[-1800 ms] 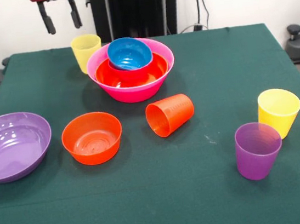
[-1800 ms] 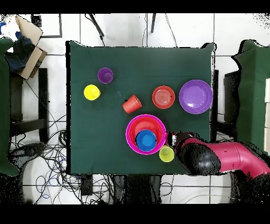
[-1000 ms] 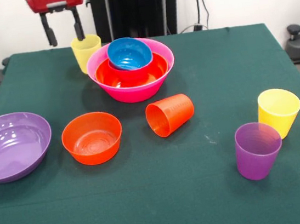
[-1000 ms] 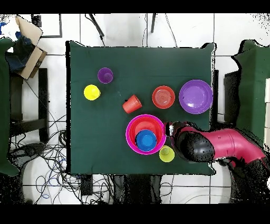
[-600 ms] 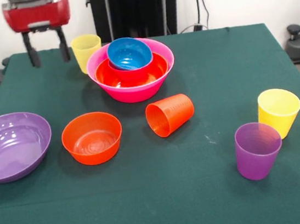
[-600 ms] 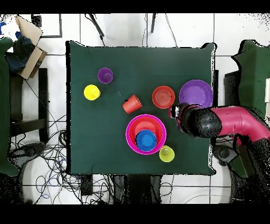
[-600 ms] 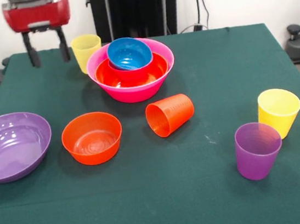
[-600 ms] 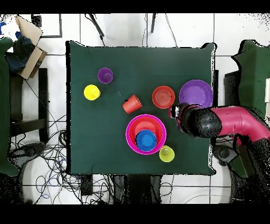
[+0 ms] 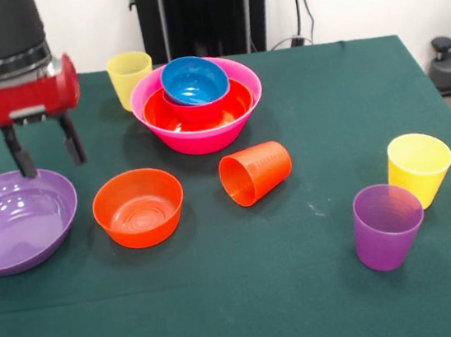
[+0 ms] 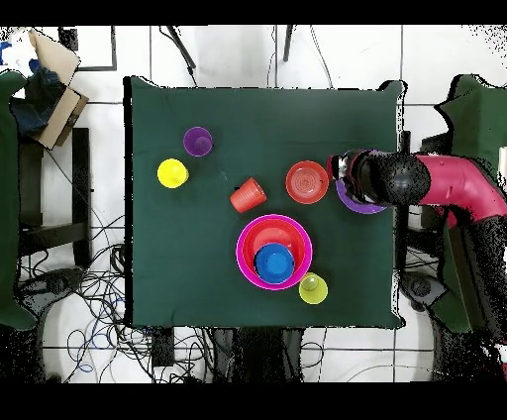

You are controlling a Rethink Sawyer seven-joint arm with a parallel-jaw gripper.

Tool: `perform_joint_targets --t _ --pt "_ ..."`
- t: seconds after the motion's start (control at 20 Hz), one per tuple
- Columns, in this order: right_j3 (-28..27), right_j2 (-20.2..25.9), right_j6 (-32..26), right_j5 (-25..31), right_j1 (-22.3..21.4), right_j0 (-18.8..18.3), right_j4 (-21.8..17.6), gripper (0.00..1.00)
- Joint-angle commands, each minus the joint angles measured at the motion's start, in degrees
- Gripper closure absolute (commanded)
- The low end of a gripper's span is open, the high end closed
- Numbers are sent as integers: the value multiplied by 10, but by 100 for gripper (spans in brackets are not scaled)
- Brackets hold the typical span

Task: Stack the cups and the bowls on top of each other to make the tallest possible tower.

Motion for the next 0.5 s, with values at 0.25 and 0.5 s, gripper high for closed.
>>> perform_joint_targets --t 0.25,0.5 --pt "-120 -16 -217 13 121 51 -63 0" --pt "-128 -21 -221 -7 143 55 -72 0"
